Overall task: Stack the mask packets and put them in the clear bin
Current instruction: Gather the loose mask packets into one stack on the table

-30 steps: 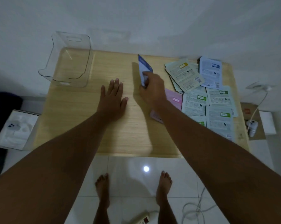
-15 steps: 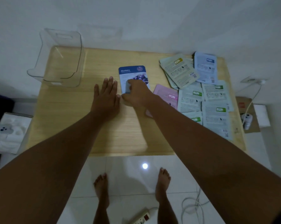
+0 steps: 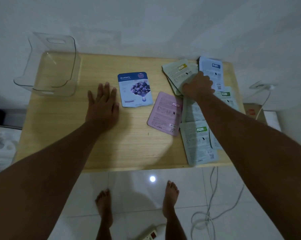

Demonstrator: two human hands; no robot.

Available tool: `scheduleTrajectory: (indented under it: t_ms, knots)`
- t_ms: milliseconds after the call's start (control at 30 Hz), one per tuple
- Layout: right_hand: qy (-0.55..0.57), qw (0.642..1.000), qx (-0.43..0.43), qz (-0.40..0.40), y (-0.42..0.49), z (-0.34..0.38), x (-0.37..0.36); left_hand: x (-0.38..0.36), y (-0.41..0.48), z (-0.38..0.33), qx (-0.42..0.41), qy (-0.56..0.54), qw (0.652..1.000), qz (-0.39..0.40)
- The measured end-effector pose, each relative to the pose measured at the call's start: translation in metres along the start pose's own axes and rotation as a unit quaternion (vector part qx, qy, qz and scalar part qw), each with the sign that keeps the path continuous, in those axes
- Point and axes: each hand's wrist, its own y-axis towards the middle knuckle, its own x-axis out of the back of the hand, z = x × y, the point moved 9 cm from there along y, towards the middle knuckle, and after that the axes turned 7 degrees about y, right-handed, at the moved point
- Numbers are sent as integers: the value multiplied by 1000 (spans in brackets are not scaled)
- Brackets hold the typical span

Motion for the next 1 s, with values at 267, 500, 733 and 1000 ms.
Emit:
scheduleTrajectory:
  t_ms: [267, 500, 733, 1000]
  knots:
    - [168, 985, 26, -11, 9, -16, 10, -1, -2, 1, 4, -3, 1000, -5]
    - [228, 951, 203, -47, -49, 66, 15, 1, -1, 1, 9, 0, 1000, -2]
    - [99, 940, 322, 55, -118, 130, -66, -1, 0, 2, 12, -6, 1000, -1]
    - [10, 933, 339, 119, -133, 143, -126, -1, -1, 4, 13, -3, 1000, -3]
